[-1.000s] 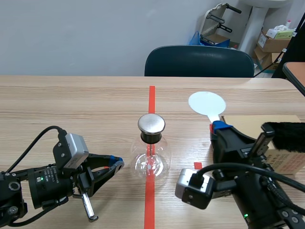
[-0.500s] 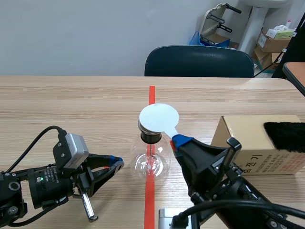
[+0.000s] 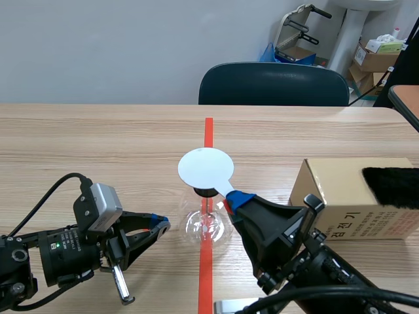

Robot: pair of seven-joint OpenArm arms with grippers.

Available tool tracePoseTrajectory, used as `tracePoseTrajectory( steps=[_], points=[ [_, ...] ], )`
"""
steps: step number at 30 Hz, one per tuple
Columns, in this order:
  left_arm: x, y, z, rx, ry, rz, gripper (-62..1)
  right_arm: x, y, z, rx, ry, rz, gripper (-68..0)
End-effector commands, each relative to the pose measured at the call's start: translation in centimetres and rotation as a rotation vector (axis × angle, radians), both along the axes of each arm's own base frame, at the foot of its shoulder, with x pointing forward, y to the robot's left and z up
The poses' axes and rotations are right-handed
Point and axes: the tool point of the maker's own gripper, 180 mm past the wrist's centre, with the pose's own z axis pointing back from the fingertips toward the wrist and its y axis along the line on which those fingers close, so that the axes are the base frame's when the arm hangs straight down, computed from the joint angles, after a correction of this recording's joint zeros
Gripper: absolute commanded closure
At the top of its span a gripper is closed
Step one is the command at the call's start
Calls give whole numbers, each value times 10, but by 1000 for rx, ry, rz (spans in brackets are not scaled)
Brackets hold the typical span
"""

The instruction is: Do the electroscope experiment

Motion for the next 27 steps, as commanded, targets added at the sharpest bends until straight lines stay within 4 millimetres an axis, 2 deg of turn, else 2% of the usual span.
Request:
tracePoseTrajectory(
  steps=[1,8,12,27],
  points=[
    [2,-4,8,-27,-14,-1,-27,2,-1,10,10,-33,0,-11],
    [2,-4,8,-27,-14,-1,-27,3,-2,10,10,-33,-6,-10],
    [2,-4,8,-27,-14,-1,-27,10,-10,11,14,-34,-64,-11],
    [2,-4,8,-27,-14,-1,-27,47,-77,14,44,-38,-490,-10]
  ],
)
